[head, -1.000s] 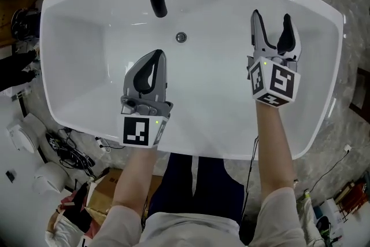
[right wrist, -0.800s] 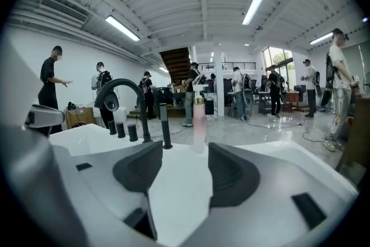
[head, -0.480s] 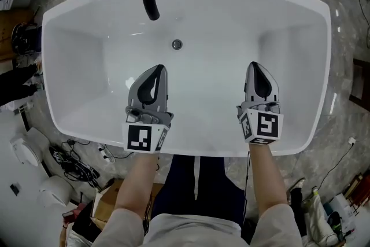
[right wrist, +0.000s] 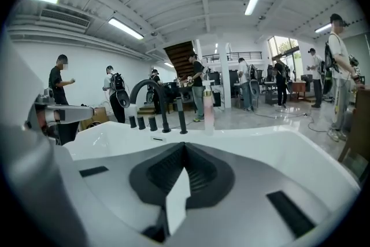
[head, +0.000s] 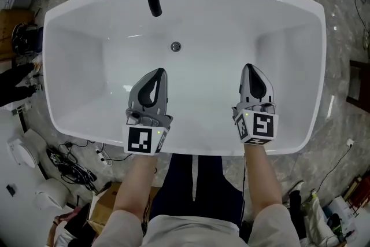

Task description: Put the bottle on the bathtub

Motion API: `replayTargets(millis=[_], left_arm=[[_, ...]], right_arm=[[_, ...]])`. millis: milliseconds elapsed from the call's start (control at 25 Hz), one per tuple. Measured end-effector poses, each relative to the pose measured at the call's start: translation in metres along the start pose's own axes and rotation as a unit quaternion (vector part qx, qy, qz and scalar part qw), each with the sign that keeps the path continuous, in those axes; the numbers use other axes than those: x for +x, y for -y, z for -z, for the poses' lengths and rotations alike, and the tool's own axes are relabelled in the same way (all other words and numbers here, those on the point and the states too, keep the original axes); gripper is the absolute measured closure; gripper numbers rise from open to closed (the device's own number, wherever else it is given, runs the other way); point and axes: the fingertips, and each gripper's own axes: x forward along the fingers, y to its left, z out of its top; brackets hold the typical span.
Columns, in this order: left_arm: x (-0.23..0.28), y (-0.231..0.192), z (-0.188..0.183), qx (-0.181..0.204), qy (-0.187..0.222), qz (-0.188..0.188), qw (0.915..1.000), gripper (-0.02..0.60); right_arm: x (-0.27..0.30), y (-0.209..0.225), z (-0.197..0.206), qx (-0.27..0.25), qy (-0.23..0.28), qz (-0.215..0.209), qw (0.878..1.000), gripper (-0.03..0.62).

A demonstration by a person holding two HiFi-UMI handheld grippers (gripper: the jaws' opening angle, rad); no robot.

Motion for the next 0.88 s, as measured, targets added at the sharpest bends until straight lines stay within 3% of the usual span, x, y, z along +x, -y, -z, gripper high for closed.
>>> replayTargets(millis=[320, 720, 880], left_arm=[[-0.029, 0.0, -0.032, -0.015, -0.007, 0.004, 0.9999, 0.575], [-0.103, 0.001, -0.158, 0.033, 0.042, 0.014, 0.9985, 0.575], [-0.133, 0.006, -0.208, 0.027, 0.065, 0.007, 0.9975, 0.575]], right_arm=[[-0.036, -0.017, -0.028, 0.027, 0.016, -0.008, 0.999, 0.588], [-0.136, -0.07, -0.149, 0.046, 0.049, -0.036, 0.997, 0.588], [-0.17, -0.087, -0.186, 0.025, 0.044, -0.033, 0.998, 0.588]])
